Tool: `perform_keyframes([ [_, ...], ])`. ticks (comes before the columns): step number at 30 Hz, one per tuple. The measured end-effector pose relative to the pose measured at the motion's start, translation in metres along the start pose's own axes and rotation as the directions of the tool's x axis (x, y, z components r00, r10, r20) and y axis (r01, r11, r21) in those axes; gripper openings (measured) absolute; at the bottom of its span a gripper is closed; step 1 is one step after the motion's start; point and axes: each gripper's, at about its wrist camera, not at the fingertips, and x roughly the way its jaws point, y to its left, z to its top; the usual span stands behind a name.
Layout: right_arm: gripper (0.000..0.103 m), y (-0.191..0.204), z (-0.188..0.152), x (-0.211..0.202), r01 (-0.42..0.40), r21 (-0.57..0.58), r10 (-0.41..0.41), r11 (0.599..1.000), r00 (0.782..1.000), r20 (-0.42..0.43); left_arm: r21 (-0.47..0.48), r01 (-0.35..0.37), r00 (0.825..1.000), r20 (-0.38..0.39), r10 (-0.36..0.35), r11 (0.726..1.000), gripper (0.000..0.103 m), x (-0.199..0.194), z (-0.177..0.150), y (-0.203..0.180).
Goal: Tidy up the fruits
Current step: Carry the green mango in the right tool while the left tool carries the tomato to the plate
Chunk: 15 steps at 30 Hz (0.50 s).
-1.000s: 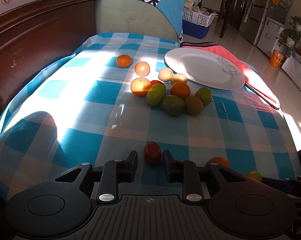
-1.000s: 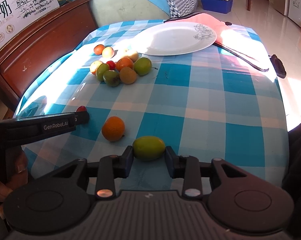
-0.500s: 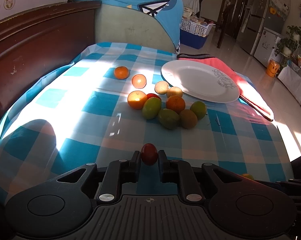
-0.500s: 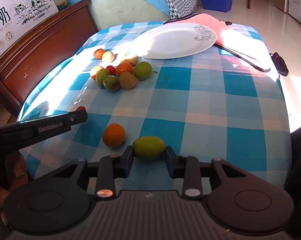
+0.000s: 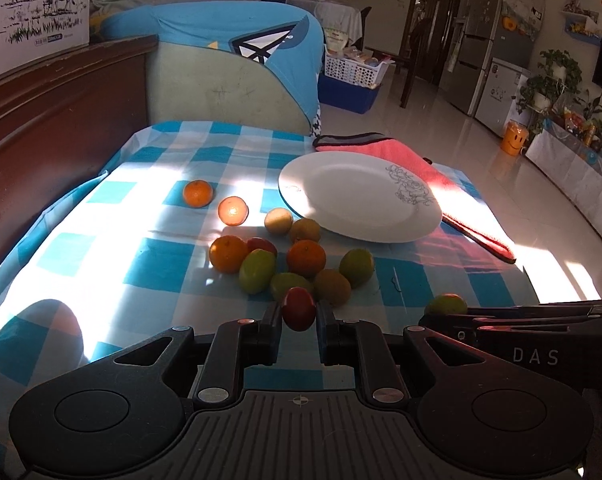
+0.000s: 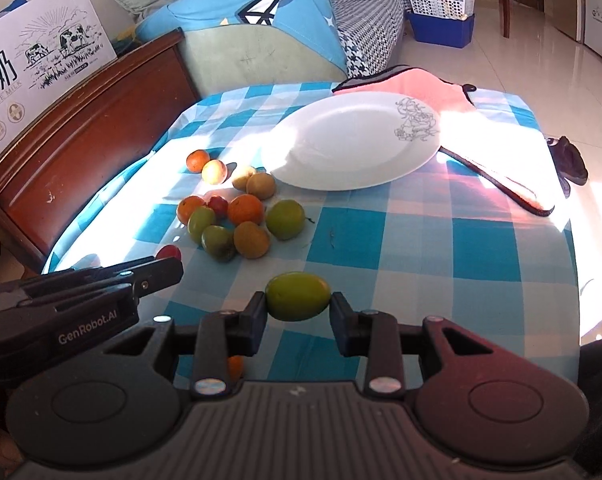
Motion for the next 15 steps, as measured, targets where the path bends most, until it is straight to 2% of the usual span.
perform_keyframes([
  [15,0.034,-0.028,0.056,0.022,0.006,0.024,-0.006,1.000,1.000,-0.003,0.020,0.064,0.998,0.007,-0.064,0.998,0.015,0.029,0.037,-0.001],
])
